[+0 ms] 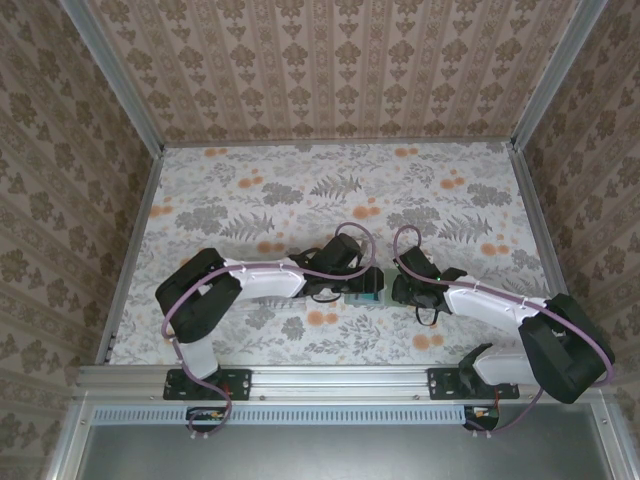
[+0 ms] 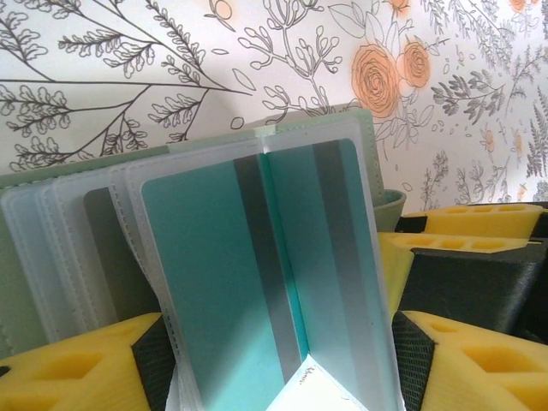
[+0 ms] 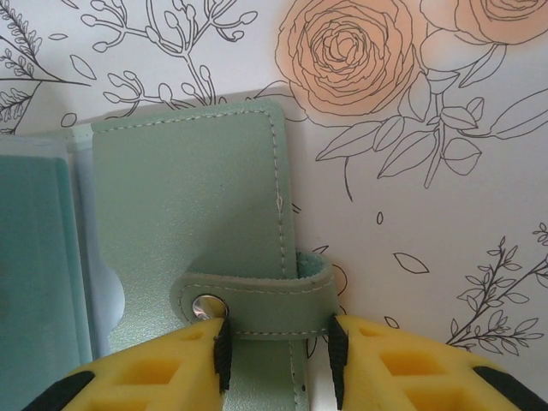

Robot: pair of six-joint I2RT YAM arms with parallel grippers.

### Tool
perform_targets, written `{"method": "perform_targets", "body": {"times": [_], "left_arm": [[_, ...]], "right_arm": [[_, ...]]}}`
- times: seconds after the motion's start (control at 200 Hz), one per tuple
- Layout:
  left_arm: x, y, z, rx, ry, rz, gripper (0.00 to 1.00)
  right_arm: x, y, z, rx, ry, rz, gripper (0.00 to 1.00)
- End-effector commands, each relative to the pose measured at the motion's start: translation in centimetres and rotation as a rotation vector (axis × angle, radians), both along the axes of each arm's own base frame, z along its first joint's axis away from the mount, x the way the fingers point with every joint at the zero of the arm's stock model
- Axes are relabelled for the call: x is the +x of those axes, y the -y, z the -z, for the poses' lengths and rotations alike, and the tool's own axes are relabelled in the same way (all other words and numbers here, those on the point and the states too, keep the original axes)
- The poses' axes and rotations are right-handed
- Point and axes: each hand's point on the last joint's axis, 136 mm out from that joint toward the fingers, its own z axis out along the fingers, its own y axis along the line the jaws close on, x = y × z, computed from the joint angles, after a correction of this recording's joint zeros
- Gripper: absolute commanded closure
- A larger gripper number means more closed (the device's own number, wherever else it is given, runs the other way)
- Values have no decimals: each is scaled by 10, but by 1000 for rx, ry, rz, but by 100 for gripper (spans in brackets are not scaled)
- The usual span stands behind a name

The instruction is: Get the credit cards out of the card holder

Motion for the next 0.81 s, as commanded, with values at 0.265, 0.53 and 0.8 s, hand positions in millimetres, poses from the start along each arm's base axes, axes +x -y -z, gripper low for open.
{"method": "perform_targets", "body": {"times": [0.265, 0.53, 0.8], "left_arm": [[-9, 11, -9, -43, 13, 58, 22], [-9, 12, -14, -51, 30, 74, 20], [-13, 24, -12, -60, 18, 106, 20]], "right_arm": [[-6, 11, -8, -7, 11, 32, 54], [-5, 26, -29, -30, 65, 70, 45], [-8, 32, -35, -35, 86, 85, 43]]}}
